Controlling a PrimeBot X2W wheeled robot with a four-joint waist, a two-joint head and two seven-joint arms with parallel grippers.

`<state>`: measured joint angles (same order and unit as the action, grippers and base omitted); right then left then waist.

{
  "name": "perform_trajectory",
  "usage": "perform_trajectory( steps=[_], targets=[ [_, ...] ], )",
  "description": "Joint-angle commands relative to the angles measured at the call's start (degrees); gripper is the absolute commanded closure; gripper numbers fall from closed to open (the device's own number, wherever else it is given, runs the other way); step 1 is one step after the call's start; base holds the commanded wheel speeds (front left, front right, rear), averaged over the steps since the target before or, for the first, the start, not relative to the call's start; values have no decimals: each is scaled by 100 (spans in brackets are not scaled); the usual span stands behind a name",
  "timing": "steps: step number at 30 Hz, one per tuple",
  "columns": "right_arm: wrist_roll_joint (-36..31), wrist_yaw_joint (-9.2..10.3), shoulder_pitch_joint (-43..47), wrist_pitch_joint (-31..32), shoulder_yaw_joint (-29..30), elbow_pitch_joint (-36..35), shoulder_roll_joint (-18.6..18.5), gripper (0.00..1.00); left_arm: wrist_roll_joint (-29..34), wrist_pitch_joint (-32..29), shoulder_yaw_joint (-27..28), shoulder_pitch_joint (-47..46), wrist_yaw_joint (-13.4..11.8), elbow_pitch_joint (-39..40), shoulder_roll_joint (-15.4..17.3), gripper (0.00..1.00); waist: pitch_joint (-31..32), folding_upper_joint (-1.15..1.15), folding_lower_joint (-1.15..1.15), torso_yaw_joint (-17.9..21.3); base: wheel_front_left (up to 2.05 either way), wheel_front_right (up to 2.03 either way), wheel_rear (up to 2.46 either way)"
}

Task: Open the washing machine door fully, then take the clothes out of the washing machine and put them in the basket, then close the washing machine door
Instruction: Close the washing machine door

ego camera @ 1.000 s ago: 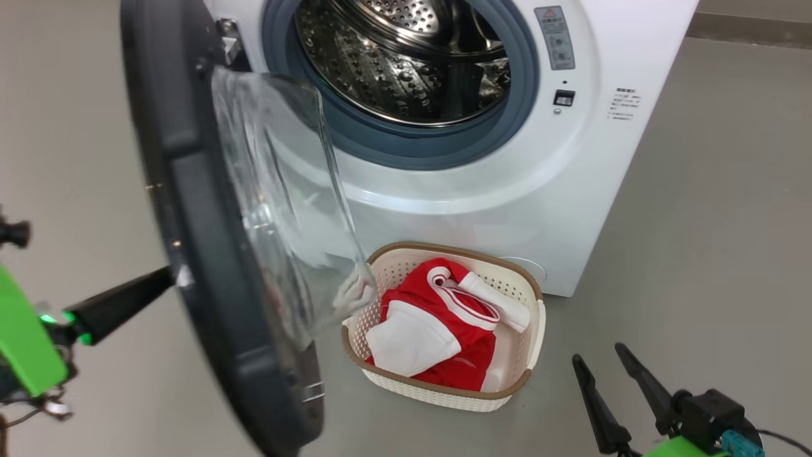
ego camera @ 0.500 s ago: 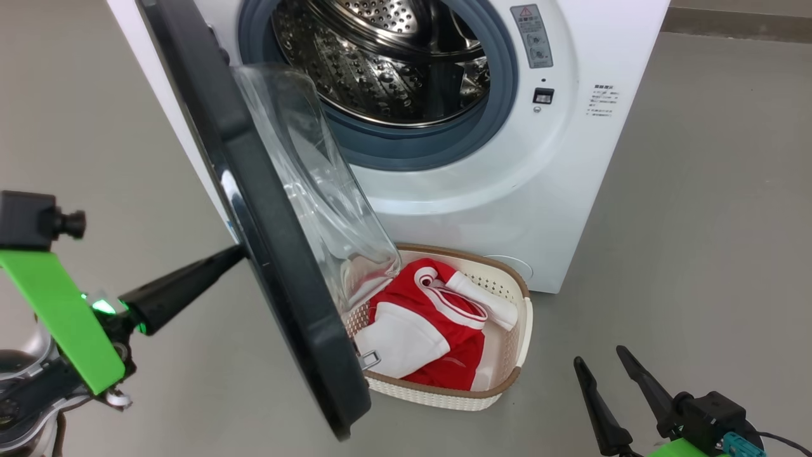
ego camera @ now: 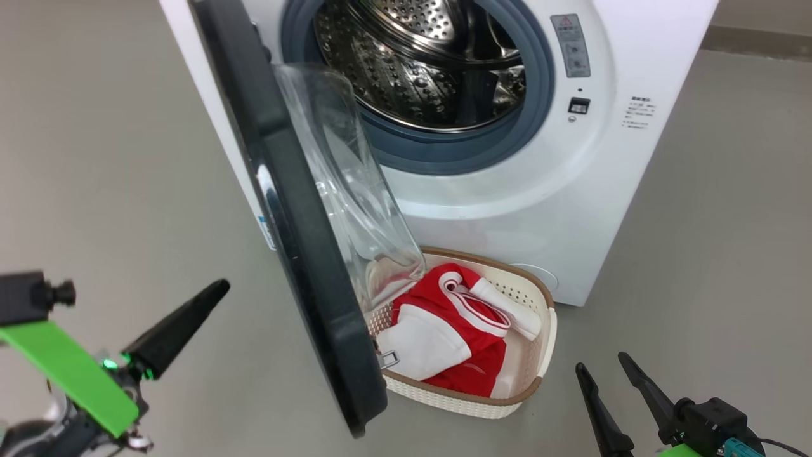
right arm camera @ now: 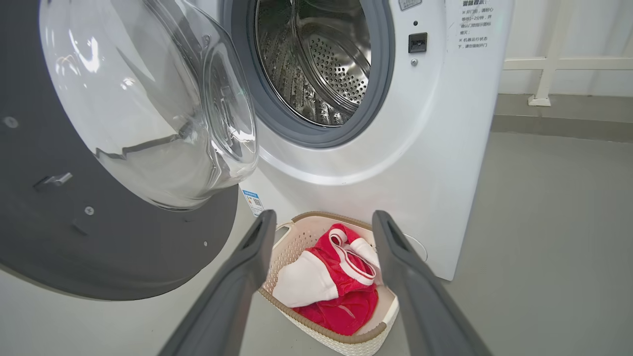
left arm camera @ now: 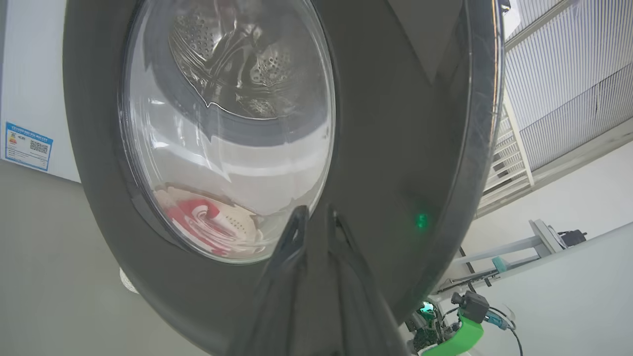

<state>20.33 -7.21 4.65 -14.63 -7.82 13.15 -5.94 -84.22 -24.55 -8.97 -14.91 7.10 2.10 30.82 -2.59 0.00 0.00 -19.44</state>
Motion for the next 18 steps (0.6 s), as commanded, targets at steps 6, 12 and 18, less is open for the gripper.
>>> perform_trajectory(
  steps=[6,12,18],
  targets=[
    [-27,-28,-59,-37,-124,-97,-75,0,7,788,234,414,38,-145,165,0,106,0,0,-178,0,0,0],
    [-29,-28,-124,-37,-112,-53,-61,0,25,1497,81,850,38,-490,-1,0,149,0,0,-254,0,0,0],
    [-36,-28,-155,-37,-88,-43,-27,0,144,2250,-160,1128,38,-822,-134,0,171,0,0,-322,0,0,0]
  ],
)
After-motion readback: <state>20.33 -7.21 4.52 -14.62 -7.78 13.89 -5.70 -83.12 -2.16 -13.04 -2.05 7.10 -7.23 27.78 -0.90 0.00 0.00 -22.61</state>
